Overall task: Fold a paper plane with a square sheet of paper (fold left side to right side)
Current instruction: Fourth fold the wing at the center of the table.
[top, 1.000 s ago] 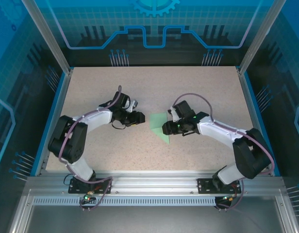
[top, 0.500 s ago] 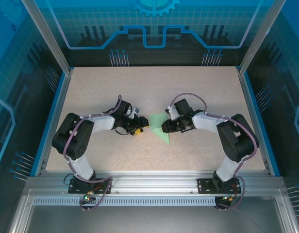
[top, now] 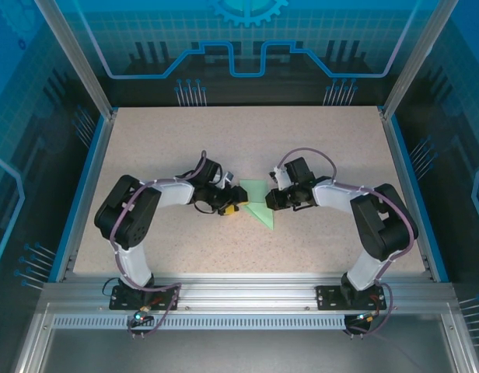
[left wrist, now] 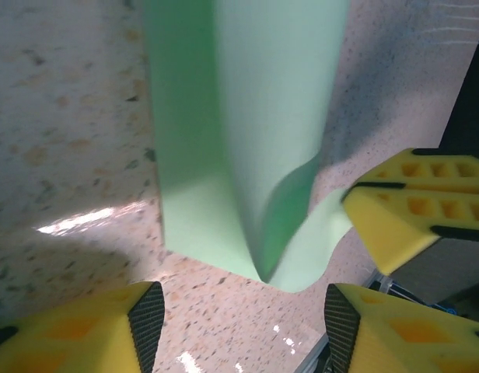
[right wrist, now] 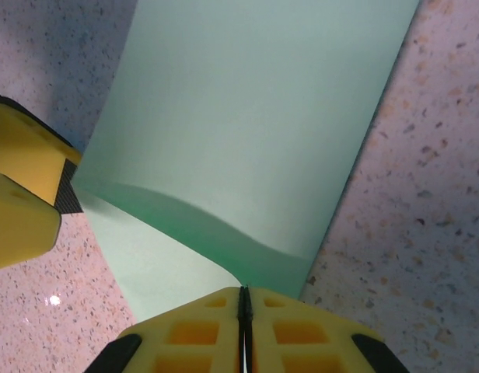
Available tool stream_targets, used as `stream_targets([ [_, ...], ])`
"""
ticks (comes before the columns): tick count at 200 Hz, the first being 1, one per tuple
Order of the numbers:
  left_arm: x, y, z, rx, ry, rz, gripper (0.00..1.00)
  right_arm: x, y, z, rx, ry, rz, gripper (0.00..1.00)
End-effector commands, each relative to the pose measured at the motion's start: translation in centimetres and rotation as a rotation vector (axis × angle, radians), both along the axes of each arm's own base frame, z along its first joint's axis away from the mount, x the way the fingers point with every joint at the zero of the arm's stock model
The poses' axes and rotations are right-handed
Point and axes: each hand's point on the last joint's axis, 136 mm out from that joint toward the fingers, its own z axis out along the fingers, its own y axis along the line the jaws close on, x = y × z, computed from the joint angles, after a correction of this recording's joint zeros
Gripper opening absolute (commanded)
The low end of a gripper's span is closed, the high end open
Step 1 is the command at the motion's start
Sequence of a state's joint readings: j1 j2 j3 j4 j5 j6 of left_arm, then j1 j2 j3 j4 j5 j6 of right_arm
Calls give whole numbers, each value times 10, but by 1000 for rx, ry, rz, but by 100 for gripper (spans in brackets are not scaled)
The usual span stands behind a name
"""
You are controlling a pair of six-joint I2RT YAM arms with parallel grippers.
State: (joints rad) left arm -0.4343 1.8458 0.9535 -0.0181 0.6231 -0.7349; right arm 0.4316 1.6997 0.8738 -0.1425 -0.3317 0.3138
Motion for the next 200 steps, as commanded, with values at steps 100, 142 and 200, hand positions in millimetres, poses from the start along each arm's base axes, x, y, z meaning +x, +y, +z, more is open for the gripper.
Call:
stream_targets([
  [100, 13, -27, 24, -43, -37, -53, 36, -8, -33, 43, -130, -133, -67, 49],
  [142, 15, -26, 30, -40, -41, -37, 29, -47, -10, 49, -188, -184, 12, 49],
  [200, 17, -28, 36, -45, -14, -16, 26, -56, 14, 17, -294, -172, 41, 49],
])
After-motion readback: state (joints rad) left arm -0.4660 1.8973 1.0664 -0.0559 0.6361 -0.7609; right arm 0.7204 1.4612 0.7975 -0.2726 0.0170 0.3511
